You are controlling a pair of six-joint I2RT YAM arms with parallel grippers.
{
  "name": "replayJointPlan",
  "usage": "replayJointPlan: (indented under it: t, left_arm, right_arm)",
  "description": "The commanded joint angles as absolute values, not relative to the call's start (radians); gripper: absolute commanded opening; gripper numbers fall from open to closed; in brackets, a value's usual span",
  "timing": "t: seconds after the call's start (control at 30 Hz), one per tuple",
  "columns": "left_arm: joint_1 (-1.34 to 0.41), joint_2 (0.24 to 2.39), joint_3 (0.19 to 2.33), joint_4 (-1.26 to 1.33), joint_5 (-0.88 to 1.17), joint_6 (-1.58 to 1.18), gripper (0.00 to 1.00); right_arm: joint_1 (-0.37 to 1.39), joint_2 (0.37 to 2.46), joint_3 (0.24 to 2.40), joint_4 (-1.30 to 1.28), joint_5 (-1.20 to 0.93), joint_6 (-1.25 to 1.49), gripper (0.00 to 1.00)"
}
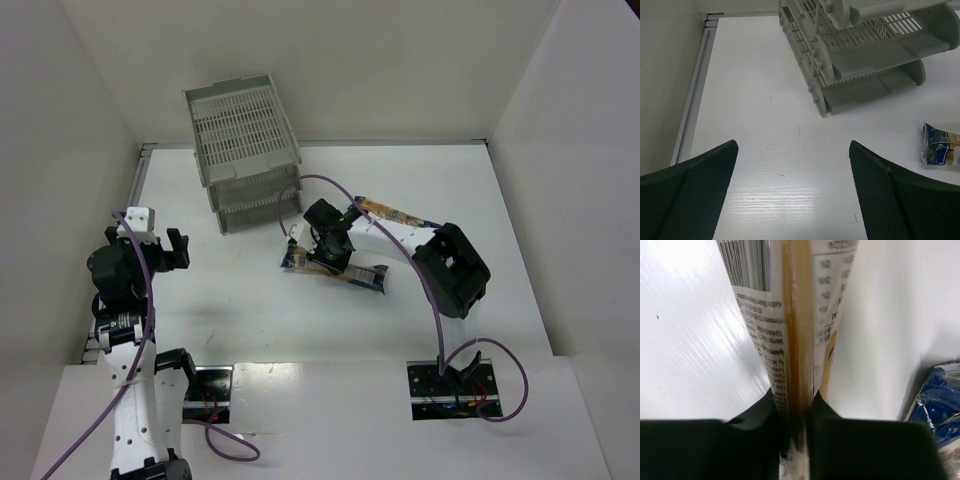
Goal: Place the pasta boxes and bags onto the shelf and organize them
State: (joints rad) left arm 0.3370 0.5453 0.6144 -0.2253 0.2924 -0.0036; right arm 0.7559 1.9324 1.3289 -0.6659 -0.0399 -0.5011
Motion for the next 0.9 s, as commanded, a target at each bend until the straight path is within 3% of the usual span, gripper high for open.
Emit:
replayJointPlan:
  t: [0.0, 0.3, 0.57, 0.87]
  left_arm:
    - [0.345, 0.537, 0.614, -0.201, 0.302, 0.000, 0.99]
    - [0.345, 0.537, 0.614, -0.201, 0.302, 0.000, 0.99]
    - [0.345, 0.528, 0.614, -0.192, 0.302, 0.000, 0.99]
    - [0.345, 0.518, 0.614, -0.183, 0.174, -0.021, 0.99]
  right_arm:
    - [0.765, 2.033, 1.253, -0.675, -0.098, -0.460, 0.00]
    - [0.765, 1.849, 1.544, -0.867, -0.359, -0.469, 0.00]
    - [0.765, 1.796, 1.630, -0.942, -0.483, -0.459, 0.00]
    - [0.765, 1.798, 2.235, -0.870, -0.376, -0.226, 0.00]
